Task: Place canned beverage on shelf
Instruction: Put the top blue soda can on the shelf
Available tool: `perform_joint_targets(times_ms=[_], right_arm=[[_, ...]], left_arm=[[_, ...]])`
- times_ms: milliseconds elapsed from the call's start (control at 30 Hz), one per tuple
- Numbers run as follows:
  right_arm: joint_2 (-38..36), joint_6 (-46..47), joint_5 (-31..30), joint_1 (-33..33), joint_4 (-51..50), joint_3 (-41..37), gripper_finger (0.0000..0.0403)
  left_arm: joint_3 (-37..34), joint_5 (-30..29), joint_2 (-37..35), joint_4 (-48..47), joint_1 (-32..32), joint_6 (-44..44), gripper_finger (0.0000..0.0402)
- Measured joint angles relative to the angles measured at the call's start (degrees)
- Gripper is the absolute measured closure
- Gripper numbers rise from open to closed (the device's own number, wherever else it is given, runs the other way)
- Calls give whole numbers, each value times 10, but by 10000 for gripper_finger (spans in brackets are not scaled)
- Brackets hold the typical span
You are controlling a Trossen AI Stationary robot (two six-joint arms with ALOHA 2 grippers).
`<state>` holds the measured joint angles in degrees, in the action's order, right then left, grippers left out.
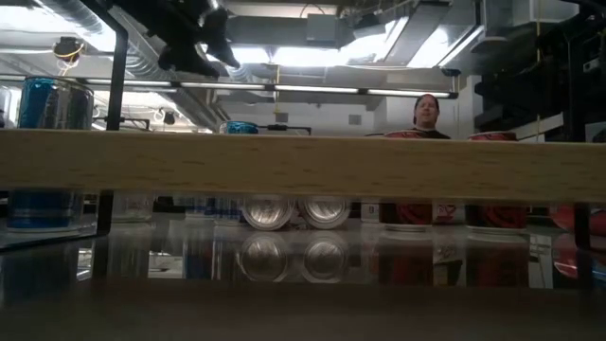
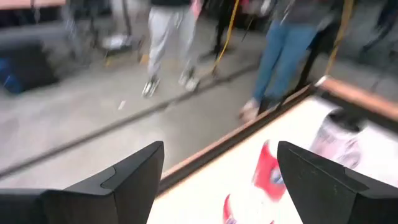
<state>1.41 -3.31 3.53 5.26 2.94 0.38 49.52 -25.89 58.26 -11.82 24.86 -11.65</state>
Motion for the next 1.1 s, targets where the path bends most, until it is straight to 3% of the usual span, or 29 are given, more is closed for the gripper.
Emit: perform_joint_targets(times_ms=[167,300,600,1100], right_arm=[[0,0,1,0,0,0,402],[0,0,1,0,0,0,402],[0,0,1,0,0,0,402],[0,0,1,0,0,0,402]], left_arm=[[66,1,60,-133,26,-43,95],[81,1,93,-184,37,-73,95],[81,1,128,-236,52,-113,95],[76,3,197,-238,52,-122,95]])
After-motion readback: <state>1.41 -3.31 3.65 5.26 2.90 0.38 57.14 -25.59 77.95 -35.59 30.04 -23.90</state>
